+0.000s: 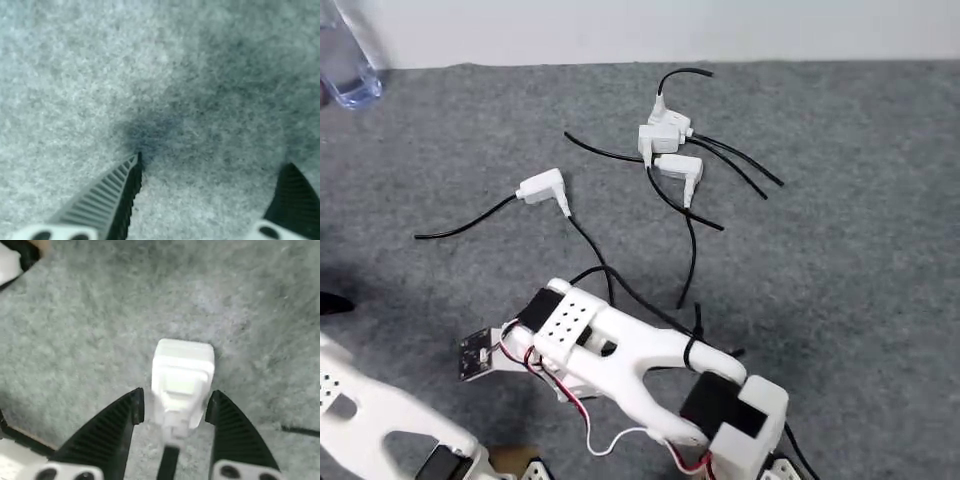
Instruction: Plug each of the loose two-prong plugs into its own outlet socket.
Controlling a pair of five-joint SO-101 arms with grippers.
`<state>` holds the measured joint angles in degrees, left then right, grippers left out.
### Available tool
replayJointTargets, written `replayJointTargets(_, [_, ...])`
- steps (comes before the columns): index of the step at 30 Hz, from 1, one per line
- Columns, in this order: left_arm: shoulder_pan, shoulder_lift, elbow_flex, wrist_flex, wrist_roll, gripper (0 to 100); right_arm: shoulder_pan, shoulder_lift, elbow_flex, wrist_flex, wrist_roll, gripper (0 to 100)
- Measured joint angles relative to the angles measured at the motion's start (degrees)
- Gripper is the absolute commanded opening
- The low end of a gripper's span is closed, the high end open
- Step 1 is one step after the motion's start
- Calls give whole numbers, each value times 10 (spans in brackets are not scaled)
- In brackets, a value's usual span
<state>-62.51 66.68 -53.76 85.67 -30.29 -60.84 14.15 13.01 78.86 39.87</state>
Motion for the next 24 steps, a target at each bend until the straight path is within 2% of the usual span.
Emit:
replayJointTargets(7, [0, 0, 0, 0, 0, 411, 1, 47, -1, -40, 0, 177])
replayJointTargets(10, [0, 0, 0, 0, 0, 411, 2, 62, -9, -40, 20, 0])
replayJointTargets(12, [0, 0, 0, 0, 0, 411, 6, 62, -11, -41, 37, 32])
replayJointTargets(14, [0, 0, 0, 0, 0, 411, 15, 62, -12, -46, 43, 6])
replayJointTargets(20, [0, 0, 0, 0, 0, 411, 38, 61, -13, -34, 52, 8])
replayJointTargets(24, [0, 0, 0, 0, 0, 411, 73, 2, 0, 5, 83, 8])
